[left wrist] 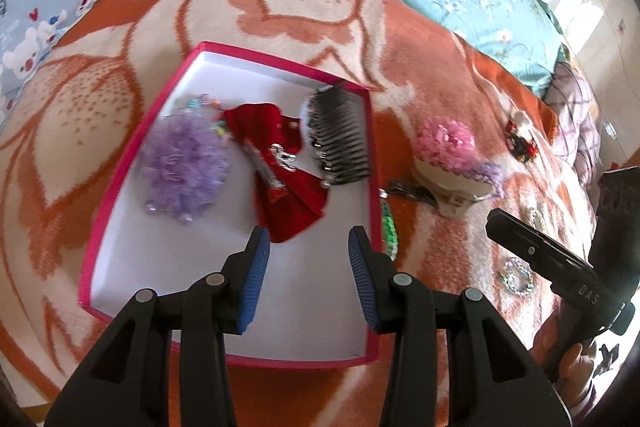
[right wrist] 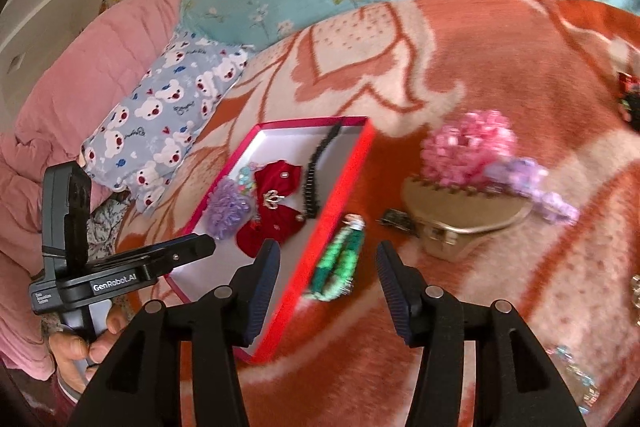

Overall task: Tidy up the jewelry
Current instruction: 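Move both tools back toward the remaining accessories on the blanket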

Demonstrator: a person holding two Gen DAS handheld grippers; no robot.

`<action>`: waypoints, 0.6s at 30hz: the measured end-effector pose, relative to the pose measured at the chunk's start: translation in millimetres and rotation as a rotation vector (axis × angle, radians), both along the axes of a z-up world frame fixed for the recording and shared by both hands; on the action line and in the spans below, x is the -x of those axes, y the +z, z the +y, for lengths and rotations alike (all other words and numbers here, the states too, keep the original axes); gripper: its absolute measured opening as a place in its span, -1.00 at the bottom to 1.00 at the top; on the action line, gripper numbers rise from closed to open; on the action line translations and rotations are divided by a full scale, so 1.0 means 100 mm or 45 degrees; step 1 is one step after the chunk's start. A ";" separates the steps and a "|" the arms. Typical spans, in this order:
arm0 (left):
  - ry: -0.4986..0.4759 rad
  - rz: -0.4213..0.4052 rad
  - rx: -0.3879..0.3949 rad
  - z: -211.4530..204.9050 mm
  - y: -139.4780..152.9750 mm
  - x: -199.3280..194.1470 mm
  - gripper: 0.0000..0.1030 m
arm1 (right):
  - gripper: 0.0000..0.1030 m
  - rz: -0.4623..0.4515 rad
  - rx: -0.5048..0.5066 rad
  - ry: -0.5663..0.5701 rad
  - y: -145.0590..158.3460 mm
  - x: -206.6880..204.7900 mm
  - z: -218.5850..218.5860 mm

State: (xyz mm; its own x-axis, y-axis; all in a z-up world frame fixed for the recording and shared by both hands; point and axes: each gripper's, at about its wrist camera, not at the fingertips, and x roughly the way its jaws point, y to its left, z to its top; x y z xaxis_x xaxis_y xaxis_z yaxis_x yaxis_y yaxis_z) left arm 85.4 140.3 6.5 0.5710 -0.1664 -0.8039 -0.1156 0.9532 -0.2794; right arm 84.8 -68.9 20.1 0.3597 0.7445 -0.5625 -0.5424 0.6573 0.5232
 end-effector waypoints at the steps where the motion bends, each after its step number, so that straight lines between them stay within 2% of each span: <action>1: -0.007 -0.001 0.001 -0.04 0.01 0.00 -0.24 | 0.02 0.004 0.001 -0.012 -0.01 0.00 -0.06; 10: -0.094 0.007 0.007 -0.40 0.02 -0.01 -0.24 | 0.05 0.007 0.036 -0.127 -0.11 0.08 -0.59; 18: -0.187 0.037 0.013 -0.77 -0.05 -0.03 -0.24 | 0.12 0.023 0.095 -0.329 -0.23 0.11 -1.29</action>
State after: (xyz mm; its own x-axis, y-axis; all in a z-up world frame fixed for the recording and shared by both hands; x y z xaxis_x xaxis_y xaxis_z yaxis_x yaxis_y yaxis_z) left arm 88.1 63.8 1.8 0.5164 -0.2549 -0.8176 0.0166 0.9575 -0.2880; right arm 73.4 -198.1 -2.9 0.5216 0.5856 -0.6205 -0.3425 0.8098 0.4764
